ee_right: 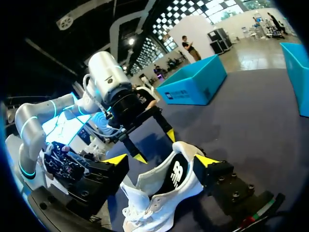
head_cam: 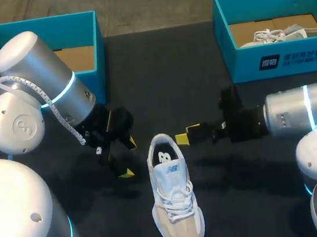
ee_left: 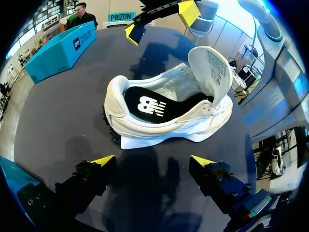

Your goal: Take the shoe out of the shoebox, open the shoe tongue, remove and reinsert the insole, then place the shoe into the shoebox

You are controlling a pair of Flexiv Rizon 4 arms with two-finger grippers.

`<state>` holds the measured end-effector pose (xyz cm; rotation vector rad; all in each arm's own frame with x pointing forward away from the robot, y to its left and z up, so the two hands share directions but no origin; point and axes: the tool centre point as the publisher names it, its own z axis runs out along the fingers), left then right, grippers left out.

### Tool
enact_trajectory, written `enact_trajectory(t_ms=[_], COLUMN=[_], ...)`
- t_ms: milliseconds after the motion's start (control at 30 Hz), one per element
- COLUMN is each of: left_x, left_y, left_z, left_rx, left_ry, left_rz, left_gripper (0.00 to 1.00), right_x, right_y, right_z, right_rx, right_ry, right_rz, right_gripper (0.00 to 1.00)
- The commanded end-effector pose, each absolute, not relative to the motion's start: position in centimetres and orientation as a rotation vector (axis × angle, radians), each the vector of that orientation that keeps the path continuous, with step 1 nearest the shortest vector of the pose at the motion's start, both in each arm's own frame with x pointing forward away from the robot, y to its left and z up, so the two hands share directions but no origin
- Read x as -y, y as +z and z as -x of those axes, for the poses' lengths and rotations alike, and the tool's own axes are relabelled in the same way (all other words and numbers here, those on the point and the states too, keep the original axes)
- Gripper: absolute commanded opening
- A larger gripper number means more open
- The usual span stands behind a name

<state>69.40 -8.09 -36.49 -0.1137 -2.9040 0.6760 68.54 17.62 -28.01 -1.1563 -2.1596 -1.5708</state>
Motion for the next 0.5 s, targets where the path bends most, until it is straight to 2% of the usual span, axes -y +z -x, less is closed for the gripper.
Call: enact_trajectory(t_ms=[33,500], left_x=[8.03,7.55], left_y=[-36.53,-35.94], left_z=[-69.33,-69.55], left_rx=[2.905,2.905], left_ry=[0.678,0.679], left_rz=[0.114,0.154], left_gripper=[1.0,1.0], right_x=[-16.71,-17.31], right_y=[-26.33,-27.24], right_z=[-67.88,-68.22], right_rx=[2.284,2.297], right_ry=[-1.356,-1.296], right_rz=[1.327,1.349], right_gripper=[1.0,1.0])
